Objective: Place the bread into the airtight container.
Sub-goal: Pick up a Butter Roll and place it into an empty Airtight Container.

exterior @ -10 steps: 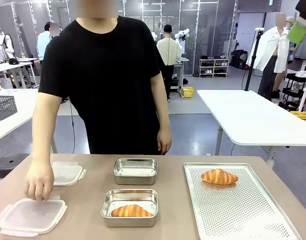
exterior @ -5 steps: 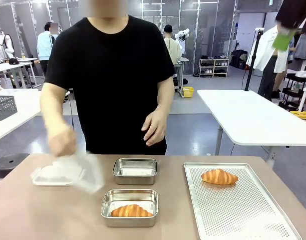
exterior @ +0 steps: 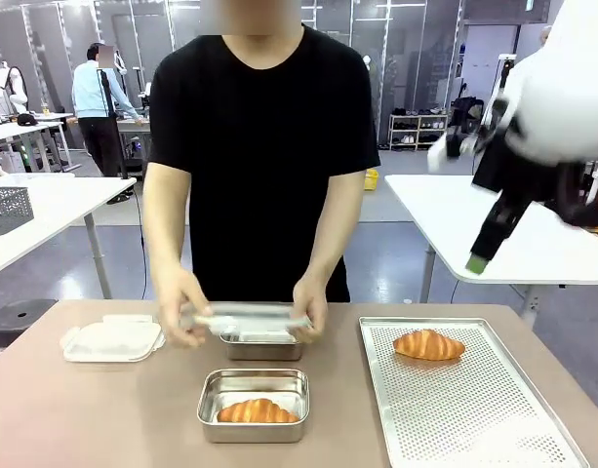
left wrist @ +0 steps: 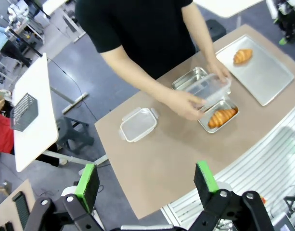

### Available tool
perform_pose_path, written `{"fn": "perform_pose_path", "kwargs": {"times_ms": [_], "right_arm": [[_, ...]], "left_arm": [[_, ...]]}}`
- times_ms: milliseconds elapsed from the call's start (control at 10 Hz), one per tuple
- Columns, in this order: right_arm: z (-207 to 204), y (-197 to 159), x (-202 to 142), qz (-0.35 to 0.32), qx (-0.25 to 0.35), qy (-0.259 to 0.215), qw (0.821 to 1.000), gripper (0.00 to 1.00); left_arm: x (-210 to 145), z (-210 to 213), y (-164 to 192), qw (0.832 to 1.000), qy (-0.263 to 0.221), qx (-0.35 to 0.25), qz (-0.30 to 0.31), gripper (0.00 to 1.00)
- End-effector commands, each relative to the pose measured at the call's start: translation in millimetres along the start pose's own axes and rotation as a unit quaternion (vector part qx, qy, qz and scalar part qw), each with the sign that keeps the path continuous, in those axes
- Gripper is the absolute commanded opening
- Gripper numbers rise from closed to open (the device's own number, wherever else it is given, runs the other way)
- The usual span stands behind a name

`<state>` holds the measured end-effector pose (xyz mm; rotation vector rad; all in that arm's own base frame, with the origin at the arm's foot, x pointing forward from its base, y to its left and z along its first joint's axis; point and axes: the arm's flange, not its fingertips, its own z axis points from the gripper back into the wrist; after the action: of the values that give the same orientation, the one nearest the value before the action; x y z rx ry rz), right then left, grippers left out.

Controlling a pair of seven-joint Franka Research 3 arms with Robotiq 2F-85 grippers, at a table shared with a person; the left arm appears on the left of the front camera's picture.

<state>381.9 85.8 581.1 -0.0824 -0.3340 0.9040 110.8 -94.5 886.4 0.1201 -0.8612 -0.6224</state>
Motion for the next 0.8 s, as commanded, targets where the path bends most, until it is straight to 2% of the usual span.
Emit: {"fn": "perform_pose_path", "kwargs": {"times_ms": [0, 300, 400, 500, 700], "right_arm": [[-38, -21, 12, 0.039, 0.011, 0.009, 0.999, 1.0], [-120, -38, 11, 0.072, 0.087, 0.01, 0.994, 1.0], [-131, -36, 15, 0.071, 0.105, -0.011, 0.992, 1.0], [-110, -28, 7, 0.052, 0.053, 0.027, 0.997, 1.0], [-110, -28, 7, 0.052, 0.053, 0.027, 0.997, 1.0]], "left_arm": [[-3, 9, -6, 1.0, -0.011, -0.001, -0.002, 1.0], [-3, 9, -6, 1.0, -0.011, -0.001, -0.002, 1.0], [-3, 9, -6, 1.0, -0.011, -0.001, -0.002, 1.0], [-3, 9, -6, 1.0, -0.011, -0.001, -0.002, 1.0], [-3, 9, -6, 1.0, -0.011, -0.001, -0.002, 1.0]]}}
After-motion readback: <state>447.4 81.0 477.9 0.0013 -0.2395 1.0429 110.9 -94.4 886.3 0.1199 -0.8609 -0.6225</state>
